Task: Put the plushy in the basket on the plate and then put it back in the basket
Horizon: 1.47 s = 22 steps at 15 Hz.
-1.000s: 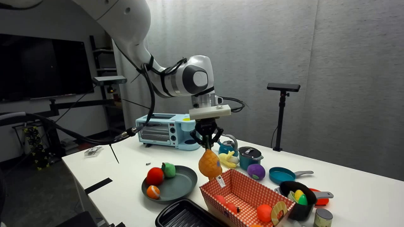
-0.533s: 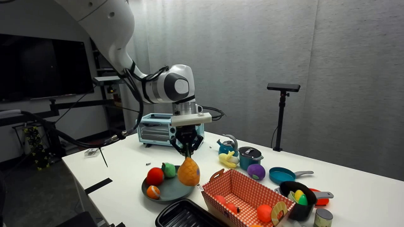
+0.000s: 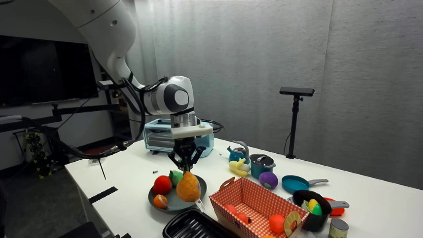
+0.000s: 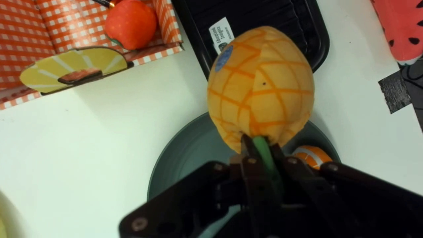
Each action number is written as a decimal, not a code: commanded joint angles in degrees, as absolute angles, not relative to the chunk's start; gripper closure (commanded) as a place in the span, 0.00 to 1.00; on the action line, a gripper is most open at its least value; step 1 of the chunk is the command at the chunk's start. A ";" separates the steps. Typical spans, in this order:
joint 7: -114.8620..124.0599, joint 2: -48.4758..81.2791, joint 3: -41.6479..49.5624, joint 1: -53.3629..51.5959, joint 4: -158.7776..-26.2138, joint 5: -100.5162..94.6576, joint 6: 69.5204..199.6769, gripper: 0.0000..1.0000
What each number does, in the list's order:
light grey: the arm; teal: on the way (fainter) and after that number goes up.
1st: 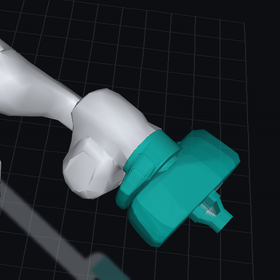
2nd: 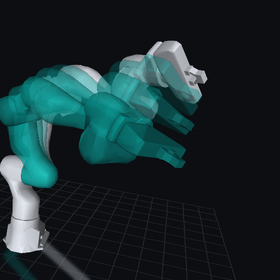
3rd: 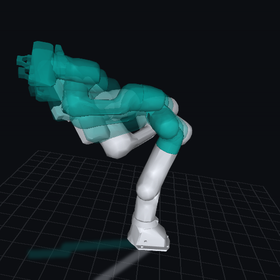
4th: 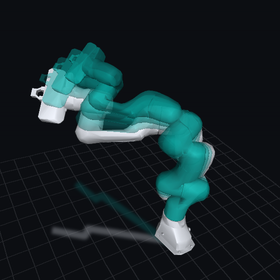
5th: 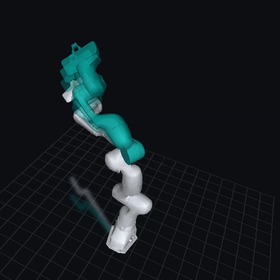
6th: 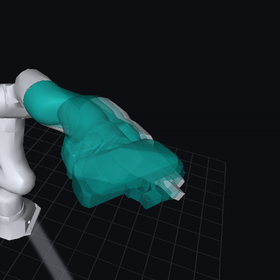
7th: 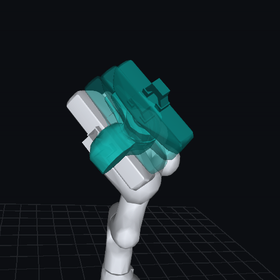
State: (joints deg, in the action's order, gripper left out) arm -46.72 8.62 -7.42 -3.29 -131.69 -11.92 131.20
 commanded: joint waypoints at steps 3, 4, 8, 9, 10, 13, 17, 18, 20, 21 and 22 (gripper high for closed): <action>-50.18 9.90 -7.85 -4.15 -131.56 -13.39 135.05 0.95; -50.60 10.33 -7.99 -4.26 -131.57 -13.36 135.75 0.95; -51.84 11.95 -8.37 -4.44 -131.67 -13.57 138.11 0.95; -52.06 12.44 -8.43 -4.44 -131.63 -13.62 138.57 0.95; -52.21 12.94 -8.44 -4.46 -131.55 -13.72 138.95 0.95; -52.29 14.36 -8.41 -4.50 -131.21 -14.02 139.90 0.95; -51.62 16.32 -8.39 -4.55 -130.27 -14.03 139.88 0.95; -51.34 16.77 -8.30 -4.57 -130.10 -14.16 139.78 0.79; -51.17 17.54 -8.17 -4.54 -129.75 -14.37 139.68 0.53; -51.12 17.84 -8.08 -4.53 -129.62 -14.54 139.61 0.49; -51.10 18.17 -7.97 -4.51 -129.44 -14.79 139.57 0.42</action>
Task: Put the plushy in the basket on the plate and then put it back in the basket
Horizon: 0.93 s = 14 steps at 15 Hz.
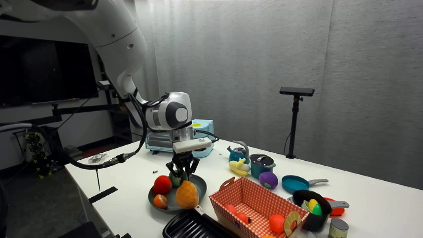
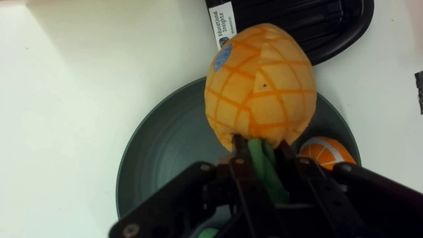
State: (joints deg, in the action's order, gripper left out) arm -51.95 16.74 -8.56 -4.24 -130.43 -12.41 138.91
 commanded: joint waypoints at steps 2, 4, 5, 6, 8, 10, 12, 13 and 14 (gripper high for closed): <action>-51.01 18.72 -7.76 -4.48 -129.12 -15.38 139.45 0.27; -50.97 19.05 -7.59 -4.39 -128.95 -15.93 139.36 0.14; -50.95 19.28 -7.53 -4.35 -128.78 -16.09 139.27 0.08; -50.92 19.47 -7.47 -4.32 -128.65 -16.17 139.24 0.02; -50.97 19.76 -7.37 -4.26 -128.48 -16.15 139.15 0.00; -50.91 19.86 -7.38 -4.22 -128.48 -15.84 139.03 0.00; -50.69 19.62 -7.57 -4.32 -128.52 -15.47 138.47 0.00; -50.67 19.39 -7.71 -4.34 -128.58 -15.29 138.45 0.00; -50.77 18.96 -8.01 -4.32 -128.59 -14.77 138.14 0.00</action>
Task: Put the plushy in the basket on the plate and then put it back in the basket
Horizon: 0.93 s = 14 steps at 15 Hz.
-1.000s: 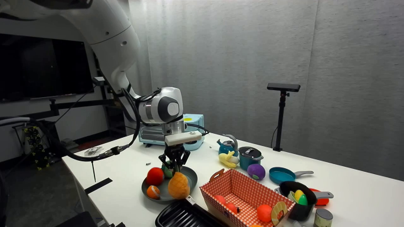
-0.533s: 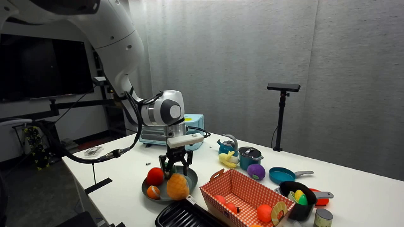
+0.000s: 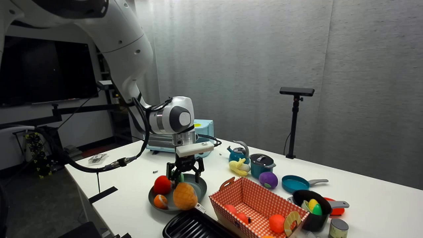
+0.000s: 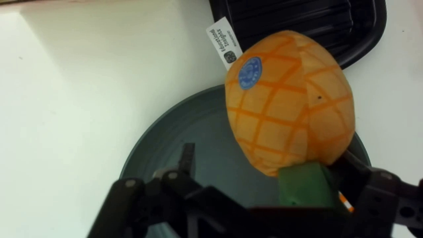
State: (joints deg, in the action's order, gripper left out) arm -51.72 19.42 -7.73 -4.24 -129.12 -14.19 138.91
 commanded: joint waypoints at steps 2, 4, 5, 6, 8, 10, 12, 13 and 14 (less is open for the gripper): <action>-50.98 18.27 -8.55 -4.36 -128.50 -14.21 137.87 0.00; -51.10 17.48 -9.13 -4.51 -128.26 -13.95 137.62 0.00; -51.20 17.06 -9.44 -4.59 -128.10 -13.81 137.45 0.00; -51.25 16.67 -9.75 -4.66 -127.92 -13.67 137.35 0.00; -51.58 16.09 -10.43 -4.74 -127.42 -13.26 137.07 0.00; -51.90 15.58 -11.04 -4.78 -127.11 -12.84 136.91 0.00; -52.22 15.17 -11.43 -4.76 -126.89 -12.73 136.88 0.00; -52.28 14.99 -11.54 -4.76 -126.84 -12.75 136.88 0.00; -52.35 14.86 -11.55 -4.74 -126.77 -12.92 136.76 0.00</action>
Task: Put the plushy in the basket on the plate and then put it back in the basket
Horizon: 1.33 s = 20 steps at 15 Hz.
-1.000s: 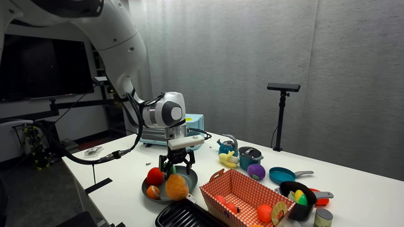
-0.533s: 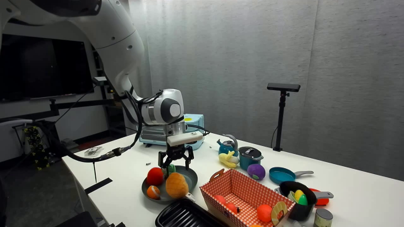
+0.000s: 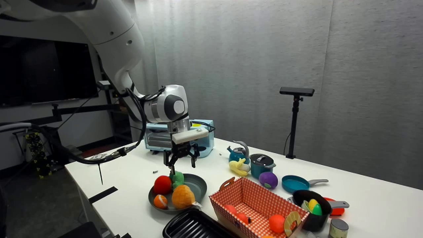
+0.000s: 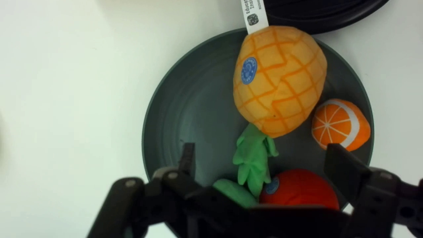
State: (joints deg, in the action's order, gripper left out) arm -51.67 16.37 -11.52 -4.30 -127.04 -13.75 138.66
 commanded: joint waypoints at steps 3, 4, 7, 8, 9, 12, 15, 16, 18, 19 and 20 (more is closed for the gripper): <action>-52.77 14.42 -11.42 -4.47 -126.48 -12.65 135.98 0.00; -52.76 14.49 -11.20 -4.38 -126.20 -12.79 135.80 0.00; -52.21 15.21 -9.98 -4.02 -125.61 -13.73 135.44 0.00; -51.94 15.51 -9.40 -3.94 -125.56 -14.26 135.22 0.00; -51.72 15.86 -8.81 -3.85 -125.57 -14.75 135.27 0.00; -50.68 17.45 -7.01 -3.82 -125.51 -16.16 135.49 0.00; -50.09 18.87 -6.07 -4.22 -125.67 -17.23 135.62 0.00; -49.88 19.31 -6.04 -4.41 -125.75 -17.60 135.61 0.00; -49.62 20.02 -6.24 -4.75 -126.20 -18.21 135.60 0.00; -49.48 20.24 -6.30 -4.96 -126.73 -18.70 136.07 0.00; -49.29 20.47 -6.32 -5.22 -127.22 -19.22 136.24 0.00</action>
